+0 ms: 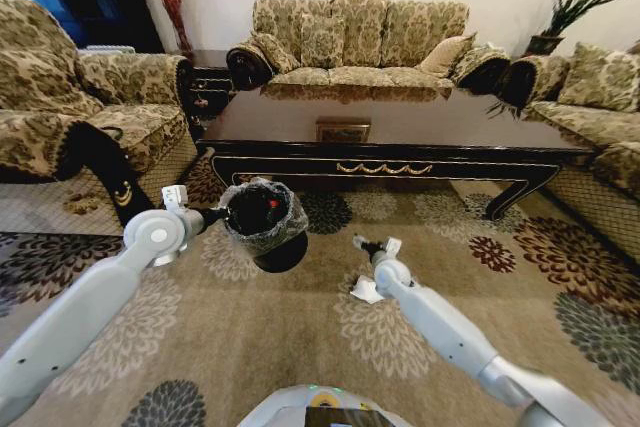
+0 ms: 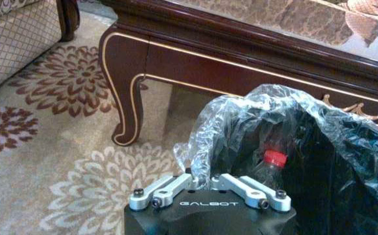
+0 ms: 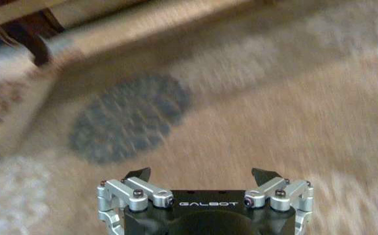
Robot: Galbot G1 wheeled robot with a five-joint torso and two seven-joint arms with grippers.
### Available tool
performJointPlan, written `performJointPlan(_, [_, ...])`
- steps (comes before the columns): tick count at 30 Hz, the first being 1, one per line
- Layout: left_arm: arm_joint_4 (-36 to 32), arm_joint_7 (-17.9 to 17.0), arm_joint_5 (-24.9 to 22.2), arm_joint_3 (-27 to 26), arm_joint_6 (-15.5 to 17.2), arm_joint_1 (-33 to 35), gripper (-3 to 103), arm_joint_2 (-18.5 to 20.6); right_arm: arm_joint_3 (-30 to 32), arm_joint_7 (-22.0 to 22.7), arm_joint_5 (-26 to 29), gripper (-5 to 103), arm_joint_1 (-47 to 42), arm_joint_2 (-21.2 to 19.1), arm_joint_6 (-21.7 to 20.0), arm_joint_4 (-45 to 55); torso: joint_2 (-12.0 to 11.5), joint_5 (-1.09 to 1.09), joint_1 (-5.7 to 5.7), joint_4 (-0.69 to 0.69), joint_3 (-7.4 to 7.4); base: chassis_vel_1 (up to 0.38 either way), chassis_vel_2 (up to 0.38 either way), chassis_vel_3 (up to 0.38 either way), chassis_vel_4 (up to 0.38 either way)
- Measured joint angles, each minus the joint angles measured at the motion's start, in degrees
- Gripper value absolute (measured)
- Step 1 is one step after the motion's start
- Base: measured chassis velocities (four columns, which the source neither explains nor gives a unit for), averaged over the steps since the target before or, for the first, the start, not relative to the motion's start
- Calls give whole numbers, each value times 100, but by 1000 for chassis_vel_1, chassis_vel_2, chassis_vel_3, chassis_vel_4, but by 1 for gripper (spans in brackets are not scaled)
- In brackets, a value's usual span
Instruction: Move to the front of the table and pick up the trash from the floor, then place it into the trash bin.
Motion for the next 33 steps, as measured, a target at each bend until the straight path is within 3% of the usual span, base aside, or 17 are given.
performJointPlan(2, [-10, 1, 4, 0, 3, -4, 5, -41, -17, 165, 170, 100, -46, 361, -3, -435, 0, 0, 0, 1, 0, 0, 0, 0, 0])
performJointPlan(9, [-43, 1, 12, 15, 6, -3, 5, -57, 54, 188, 200, 100, -120, 602, -54, -929, 0, 0, 0, -2, 0, 0, 0, 0, 0])
performJointPlan(25, [-57, 4, 22, 47, 12, -6, 5, -52, 425, 540, 283, 103, -517, 564, -295, -1160, 0, 1, 0, -1, 0, 0, 0, 0, 0])
performJointPlan(32, [-62, 6, 26, 50, 12, -1, 5, -53, 397, 566, 64, 89, -607, 506, -349, -1143, 0, 1, 0, -1, 0, 0, 0, 0, 0])
performJointPlan(33, [-67, 6, 28, 50, 12, 2, 5, -53, 397, 573, 23, 78, -607, 478, -349, -1124, 0, 1, 0, 0, 0, 0, 0, 0, 0])
